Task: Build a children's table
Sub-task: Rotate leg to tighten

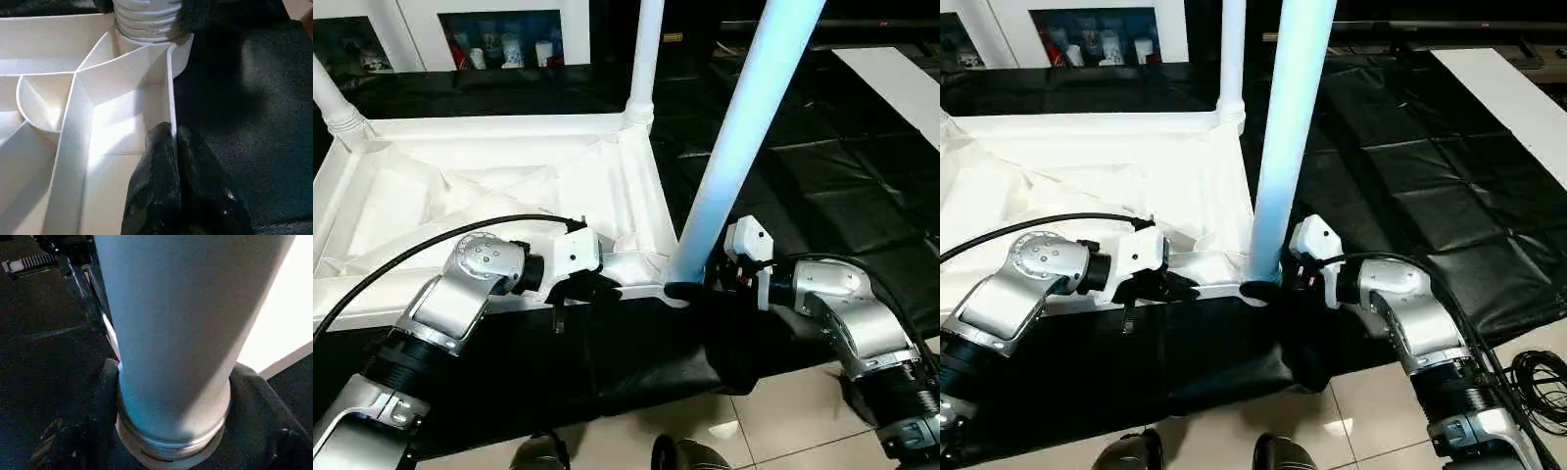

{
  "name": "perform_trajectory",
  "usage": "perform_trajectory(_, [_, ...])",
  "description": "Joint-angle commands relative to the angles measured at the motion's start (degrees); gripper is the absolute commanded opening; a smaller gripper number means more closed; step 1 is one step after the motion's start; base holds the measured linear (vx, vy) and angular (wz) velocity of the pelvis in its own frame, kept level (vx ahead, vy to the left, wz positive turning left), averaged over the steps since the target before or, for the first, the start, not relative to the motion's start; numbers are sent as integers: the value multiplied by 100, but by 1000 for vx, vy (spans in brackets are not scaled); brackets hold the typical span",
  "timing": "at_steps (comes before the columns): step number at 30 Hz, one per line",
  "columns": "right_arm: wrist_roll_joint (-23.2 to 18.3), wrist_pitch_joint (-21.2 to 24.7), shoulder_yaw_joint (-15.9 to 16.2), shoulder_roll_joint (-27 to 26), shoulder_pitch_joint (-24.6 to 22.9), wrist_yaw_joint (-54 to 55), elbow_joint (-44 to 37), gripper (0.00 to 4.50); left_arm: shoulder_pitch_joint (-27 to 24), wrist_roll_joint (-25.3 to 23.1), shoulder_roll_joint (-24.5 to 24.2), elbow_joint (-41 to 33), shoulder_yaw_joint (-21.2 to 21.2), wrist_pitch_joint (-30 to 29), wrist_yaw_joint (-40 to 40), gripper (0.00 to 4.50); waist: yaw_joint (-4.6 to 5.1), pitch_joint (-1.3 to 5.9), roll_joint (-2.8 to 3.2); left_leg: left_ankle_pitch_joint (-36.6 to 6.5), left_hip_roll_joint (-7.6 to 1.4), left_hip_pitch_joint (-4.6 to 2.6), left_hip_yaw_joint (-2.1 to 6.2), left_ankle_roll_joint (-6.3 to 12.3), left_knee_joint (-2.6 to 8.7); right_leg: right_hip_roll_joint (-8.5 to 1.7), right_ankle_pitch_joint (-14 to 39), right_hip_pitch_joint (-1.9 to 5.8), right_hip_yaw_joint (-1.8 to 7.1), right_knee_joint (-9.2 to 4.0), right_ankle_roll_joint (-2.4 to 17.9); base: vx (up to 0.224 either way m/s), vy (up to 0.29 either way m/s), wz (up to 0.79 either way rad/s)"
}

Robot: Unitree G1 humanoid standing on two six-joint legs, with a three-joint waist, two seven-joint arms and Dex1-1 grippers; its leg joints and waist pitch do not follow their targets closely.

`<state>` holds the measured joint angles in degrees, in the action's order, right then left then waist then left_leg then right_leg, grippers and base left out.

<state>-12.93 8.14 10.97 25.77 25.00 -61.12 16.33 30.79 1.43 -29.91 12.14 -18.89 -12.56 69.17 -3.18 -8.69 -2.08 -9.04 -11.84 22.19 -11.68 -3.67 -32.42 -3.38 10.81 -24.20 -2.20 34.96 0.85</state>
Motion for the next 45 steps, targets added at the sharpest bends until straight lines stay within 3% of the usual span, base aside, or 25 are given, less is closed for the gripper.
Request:
perform_trajectory(1, [0,-59,-69,5,-57,12,47,272,-84,70,3,-74,-158,46,210,0,3,400,5,-568,-153,-135,61,556,284,-385,140,306,272,-300,1555,0,0,0])
perform_trajectory(5, [31,-44,-112,-117,-113,223,134,272,-92,43,57,-37,-149,-30,100,0,6,394,10,-597,-155,-137,62,535,290,-385,203,299,271,-306,1542,0,0,0])
perform_trajectory(8, [168,27,-233,-427,-120,927,461,272,-31,-33,333,167,-77,-319,-365,0,28,356,9,-851,-154,-137,65,389,315,-403,669,274,269,-363,1517,0,0,0])
perform_trajectory(10, [345,21,-361,-811,-95,1816,799,272,64,-180,607,399,-86,-495,-798,0,53,321,12,-1199,-150,-160,84,184,347,-423,1443,250,277,-451,1329,0,0,0])
perform_trajectory(12, [379,79,-476,-1062,-54,2339,954,272,120,-233,755,525,-99,-570,-984,0,74,318,4,-1299,-150,-154,106,94,370,-432,1719,257,267,-473,1227,0,0,0])
perform_trajectory(14, [341,186,-619,-1380,8,2872,1109,272,195,-272,938,660,-115,-681,-1170,0,120,298,16,-1539,-138,-169,126,-22,399,-440,2167,216,270,-528,1067,0,0,0])
perform_trajectory(16, [378,285,-793,-2084,243,4000,1461,272,473,-374,1432,1055,-107,-997,-1730,0,135,291,7,-1553,-138,-139,152,-74,427,-441,2254,232,263,-530,975,0,0,0])
perform_trajectory(17, [393,287,-832,-2250,319,4278,1562,272,558,-407,1562,1176,-90,-1075,-1907,0,146,260,31,-1770,-126,-189,141,-143,434,-439,2512,167,271,-574,931,0,0,0])
perform_trajectory(19, [376,360,-931,-2540,486,4760,1767,272,728,-487,1769,1408,-95,-1168,-2161,0,145,260,24,-2028,-117,-218,188,-237,445,-466,2984,169,259,-622,726,0,0,0])
perform_trajectory(23, [594,255,-920,-2791,788,5407,2205,272,915,-639,2014,1700,-82,-1276,-2529,0,151,272,31,-2047,-112,-214,189,-222,472,-443,2721,155,257,-634,619,0,0,0])
perform_trajectory(27, [477,136,-967,-2885,857,5214,2339,272,948,-706,2048,1750,-76,-1239,-2627,0,142,281,31,-1889,-124,-198,162,-124,488,-424,2145,167,264,-608,727,0,0,0])
perform_trajectory(29, [239,156,-1105,-2965,829,4965,2248,327,904,-731,2007,1676,-98,-1168,-2564,0,143,282,24,-1951,-127,-200,158,-108,492,-418,2073,171,268,-601,766,0,0,0])
perform_trajectory(35, [276,130,-1185,-2910,693,4922,1605,384,711,-772,1742,1295,-87,-1118,-2379,0,133,296,10,-1768,-135,-166,151,-47,500,-430,1924,197,281,-588,806,0,0,0])
perform_trajectory(36, [294,244,-1112,-2765,520,4794,1159,396,622,-752,1606,1137,-63,-1142,-2285,0,131,301,5,-1639,-132,-166,133,-5,489,-422,1785,193,285,-579,832,0,0,0])
perform_trajectory(40, [306,448,-938,-2504,289,4616,645,429,542,-730,1456,1051,-22,-1162,-2236,0,112,325,12,-1254,-121,-142,116,56,465,-400,1304,230,277,-532,884,0,0,0])
perform_trajectory(42, [243,740,-706,-2083,-29,4139,6,444,428,-691,1270,971,38,-1033,-2115,0,107,331,-3,-1064,-121,-138,95,132,445,-383,943,255,284,-501,953,0,0,0])
perform_trajectory(45, [197,880,-624,-1810,-175,3782,-309,444,359,-636,1156,885,66,-885,-1952,0,99,350,-1,-831,-117,-110,101,205,429,-382,586,299,278,-460,1010,0,0,0])
